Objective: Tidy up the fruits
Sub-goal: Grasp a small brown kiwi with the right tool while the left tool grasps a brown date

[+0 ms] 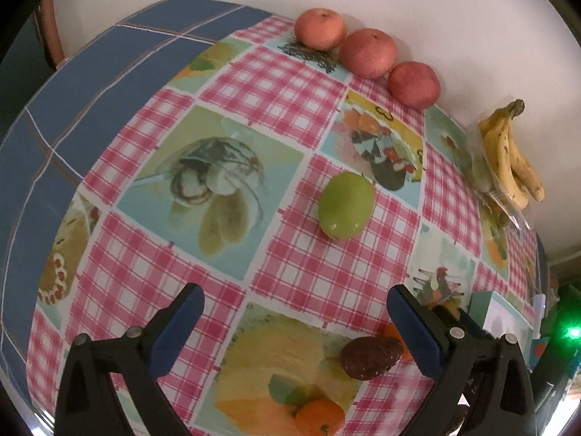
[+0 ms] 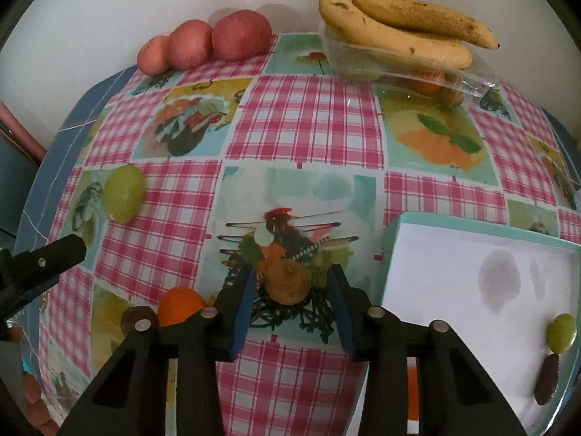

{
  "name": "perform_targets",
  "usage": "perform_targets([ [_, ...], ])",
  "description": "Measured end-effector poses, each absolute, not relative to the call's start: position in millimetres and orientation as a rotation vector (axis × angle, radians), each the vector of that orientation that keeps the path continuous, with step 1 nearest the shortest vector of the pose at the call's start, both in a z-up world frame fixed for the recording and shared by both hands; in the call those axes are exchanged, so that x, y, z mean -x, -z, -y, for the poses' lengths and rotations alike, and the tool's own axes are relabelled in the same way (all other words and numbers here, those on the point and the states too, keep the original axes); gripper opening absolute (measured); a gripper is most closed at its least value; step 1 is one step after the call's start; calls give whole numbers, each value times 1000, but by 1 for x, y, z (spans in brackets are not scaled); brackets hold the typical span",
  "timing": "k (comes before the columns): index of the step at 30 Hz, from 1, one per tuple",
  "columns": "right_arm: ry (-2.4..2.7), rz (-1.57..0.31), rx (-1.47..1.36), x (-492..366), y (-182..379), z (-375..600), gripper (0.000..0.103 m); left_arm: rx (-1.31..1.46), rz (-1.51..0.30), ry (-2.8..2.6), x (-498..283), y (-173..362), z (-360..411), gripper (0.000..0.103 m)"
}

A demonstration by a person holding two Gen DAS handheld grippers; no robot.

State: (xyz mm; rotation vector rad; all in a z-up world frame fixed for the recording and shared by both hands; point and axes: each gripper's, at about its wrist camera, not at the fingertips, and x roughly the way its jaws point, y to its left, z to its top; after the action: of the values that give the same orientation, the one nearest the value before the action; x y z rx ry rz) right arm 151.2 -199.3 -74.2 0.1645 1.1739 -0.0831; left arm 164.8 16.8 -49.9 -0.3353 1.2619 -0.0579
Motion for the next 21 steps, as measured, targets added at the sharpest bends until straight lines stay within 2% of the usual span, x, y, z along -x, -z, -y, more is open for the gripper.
perform_targets([
  [4, 86, -1167, -136, -151, 77, 196, 34, 327, -1281, 66, -163, 55, -11, 101],
  [6, 86, -1160, -132, -151, 77, 196, 27, 328, -1285, 67, -162, 56, -10, 101],
  [18, 63, -1158, -118, -141, 75, 198, 27, 348, -1309, 108, -154, 56, -4, 101],
  [20, 62, -1164, -148, -139, 73, 202, 27, 379, -1327, 119, -153, 58, -4, 99],
  [21, 64, -1164, -158, -138, 72, 203, 27, 393, -1334, 131, -153, 59, -3, 94],
])
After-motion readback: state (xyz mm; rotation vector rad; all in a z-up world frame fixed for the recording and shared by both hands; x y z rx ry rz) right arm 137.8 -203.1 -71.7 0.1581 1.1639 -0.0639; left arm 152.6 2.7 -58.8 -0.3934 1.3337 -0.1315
